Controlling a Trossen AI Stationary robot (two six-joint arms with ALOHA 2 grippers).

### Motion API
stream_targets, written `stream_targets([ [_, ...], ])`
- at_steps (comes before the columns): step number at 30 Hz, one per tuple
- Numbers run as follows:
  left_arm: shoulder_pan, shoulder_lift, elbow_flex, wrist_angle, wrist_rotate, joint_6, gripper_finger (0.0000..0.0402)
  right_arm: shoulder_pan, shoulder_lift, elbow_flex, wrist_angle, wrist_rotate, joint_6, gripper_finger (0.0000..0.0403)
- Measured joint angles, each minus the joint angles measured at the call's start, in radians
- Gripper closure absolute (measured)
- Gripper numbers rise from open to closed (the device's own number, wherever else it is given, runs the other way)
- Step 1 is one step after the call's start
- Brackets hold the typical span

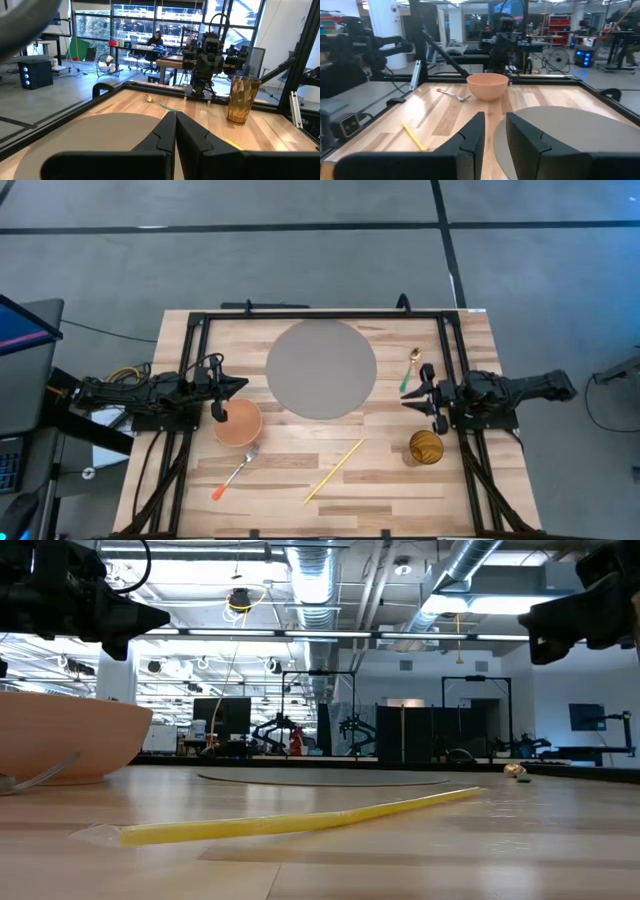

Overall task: Pick & Place Utensil
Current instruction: Put the orange bowl on the gray table placemat

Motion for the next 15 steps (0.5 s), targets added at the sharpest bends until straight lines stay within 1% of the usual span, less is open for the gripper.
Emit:
stream_targets([
  [11, 0.000, 0.000, 0.000, 0.000, 0.000, 0.001, 0.0389, 0.001, 0.000, 0.001, -0.001, 0.000, 0.000, 0.0331],
  [15, 0.000, 0.000, 0.000, 0.000, 0.000, 0.082, 0.0389, 0.001, 0.000, 0.001, -0.001, 0.000, 0.000, 0.0331],
])
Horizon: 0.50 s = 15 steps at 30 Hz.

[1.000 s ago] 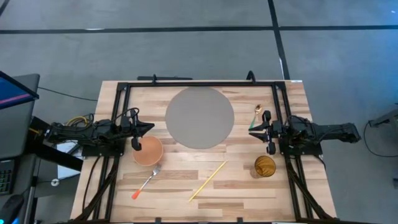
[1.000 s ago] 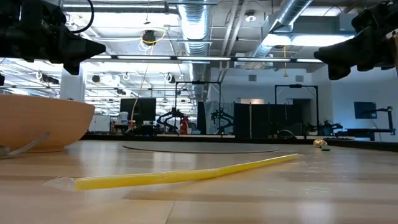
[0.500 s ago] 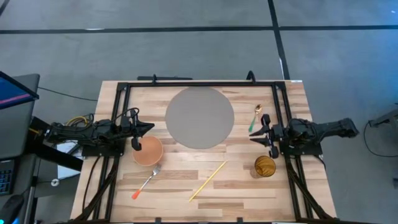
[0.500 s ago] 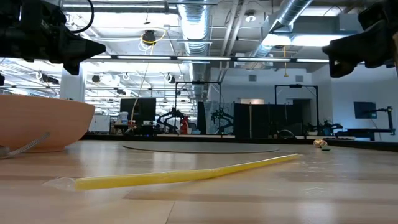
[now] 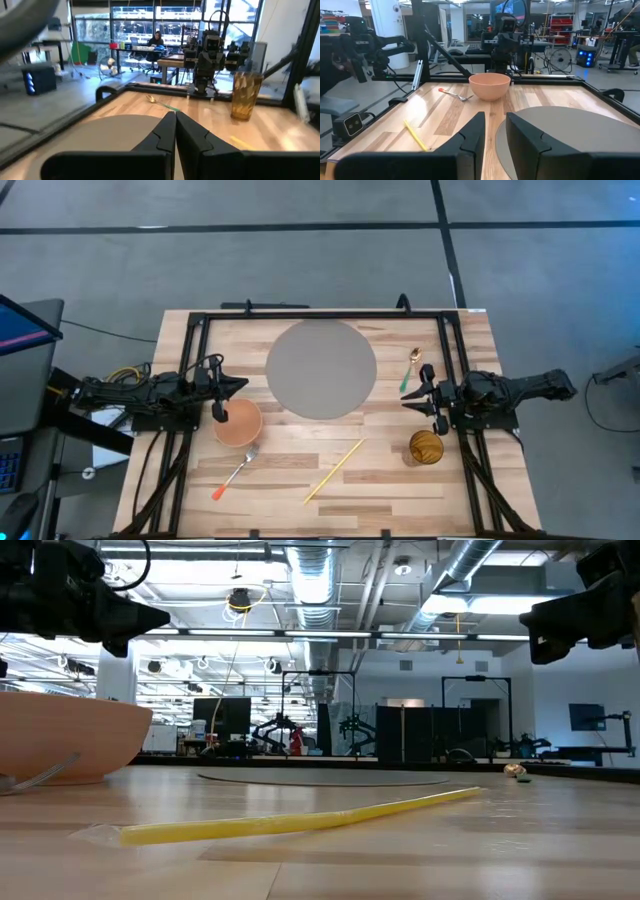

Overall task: Pick & Place Utensil
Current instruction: Put the orange bowl on the gray table placemat

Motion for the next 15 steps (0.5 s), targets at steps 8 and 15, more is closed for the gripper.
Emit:
stream_targets([
  [8, 0.000, 0.000, 0.000, 0.000, 0.000, 0.022, 0.0389, -0.069, 0.000, 0.000, 0.000, 0.000, 0.000, 0.0331],
  [15, 0.000, 0.000, 0.000, 0.021, 0.000, 0.021, 0.0389, -0.167, 0.000, 0.000, 0.000, 0.000, 0.000, 0.0331],
])
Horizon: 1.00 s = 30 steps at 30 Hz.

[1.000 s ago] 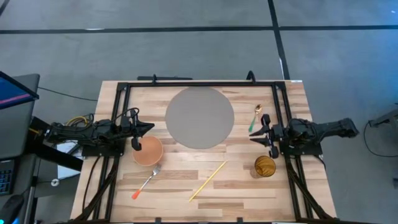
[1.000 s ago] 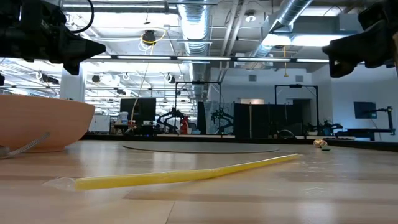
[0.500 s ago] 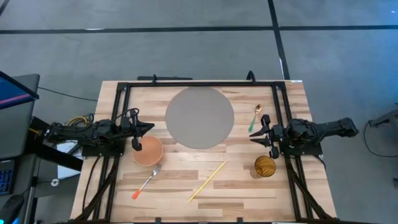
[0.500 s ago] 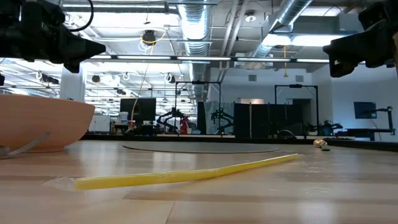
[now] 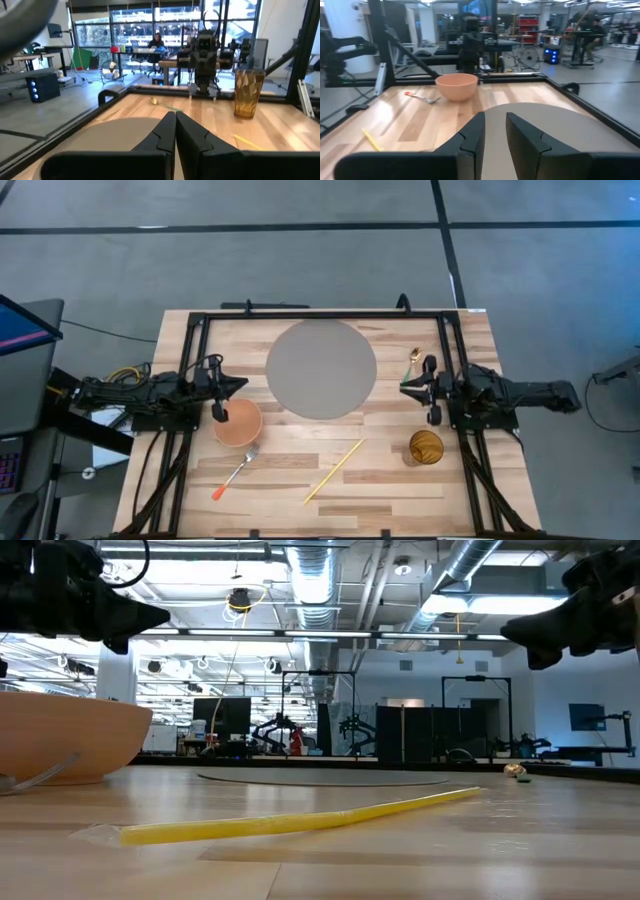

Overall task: Pick & Place Utensil
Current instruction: Put the orange bowl on the gray table placemat

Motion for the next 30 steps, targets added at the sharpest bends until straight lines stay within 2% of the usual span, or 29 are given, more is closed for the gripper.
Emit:
stream_targets([
  [10, 0.000, 0.000, 0.000, 0.016, 0.019, -0.225, 0.0389, -0.007, 0.000, 0.000, 0.000, 0.000, 0.000, 0.0331],
  [15, 0.000, 0.000, 0.000, 0.055, 0.031, -0.231, 0.0386, -0.007, 0.000, 0.000, 0.000, 0.000, 0.000, 0.0331],
  [19, 0.000, 0.018, 0.058, 0.062, 0.058, -0.220, 0.0366, -0.007, 0.000, 0.000, 0.000, 0.000, -0.002, 0.0331],
  [22, 0.001, 0.095, 0.132, 0.062, 0.068, -0.155, 0.0348, -0.016, 0.000, 0.000, 0.000, 0.005, -0.003, 0.0331],
  [26, 0.001, 0.279, 0.261, 0.056, 0.075, -0.087, 0.0330, -0.031, 0.000, 0.000, 0.000, 0.004, -0.002, 0.0331],
  [30, 0.001, 0.505, 0.456, -0.105, 0.074, -0.050, 0.0317, -0.032, 0.000, 0.000, 0.000, 0.004, 0.005, 0.0331],
])
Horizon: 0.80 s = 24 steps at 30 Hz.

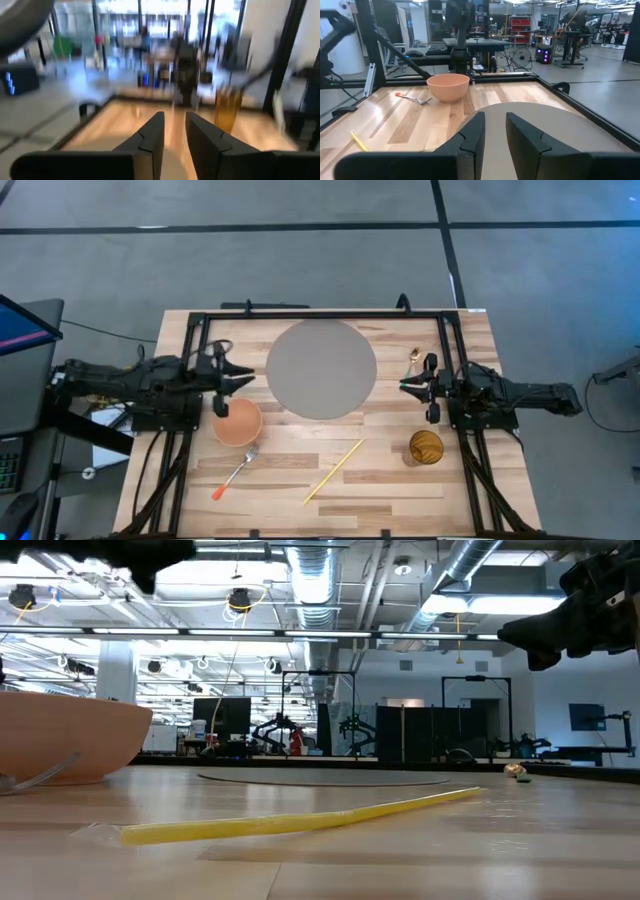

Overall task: Pick & Place Utensil
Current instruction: Put the orange bowl on the gray table placemat

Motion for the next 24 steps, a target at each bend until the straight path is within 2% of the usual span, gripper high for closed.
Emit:
stream_targets([
  [5, 0.000, 0.250, 0.255, -0.387, -0.002, -0.101, 0.0301, 0.004, 0.000, 0.000, 0.033, 0.000, 0.166, 0.0331],
  [8, 0.001, 0.361, 0.342, -0.561, -0.003, -0.187, 0.0287, 0.003, 0.000, 0.000, 0.055, -0.001, 0.237, 0.0331],
  [13, 0.026, 0.473, 0.357, -0.756, 0.006, -0.294, 0.0256, 0.003, 0.000, 0.000, 0.057, -0.001, 0.243, 0.0331],
  [18, 0.071, 0.532, 0.357, -0.935, 0.034, -0.406, 0.0233, 0.003, 0.000, 0.000, 0.056, -0.001, 0.240, 0.0331],
  [20, 0.084, 0.539, 0.355, -0.969, 0.038, -0.427, 0.0230, 0.003, 0.000, 0.000, 0.056, -0.001, 0.240, 0.0331],
  [24, 0.106, 0.540, 0.323, -0.965, 0.120, -0.462, 0.0231, 0.003, 0.000, 0.000, 0.055, -0.001, 0.240, 0.0331],
])
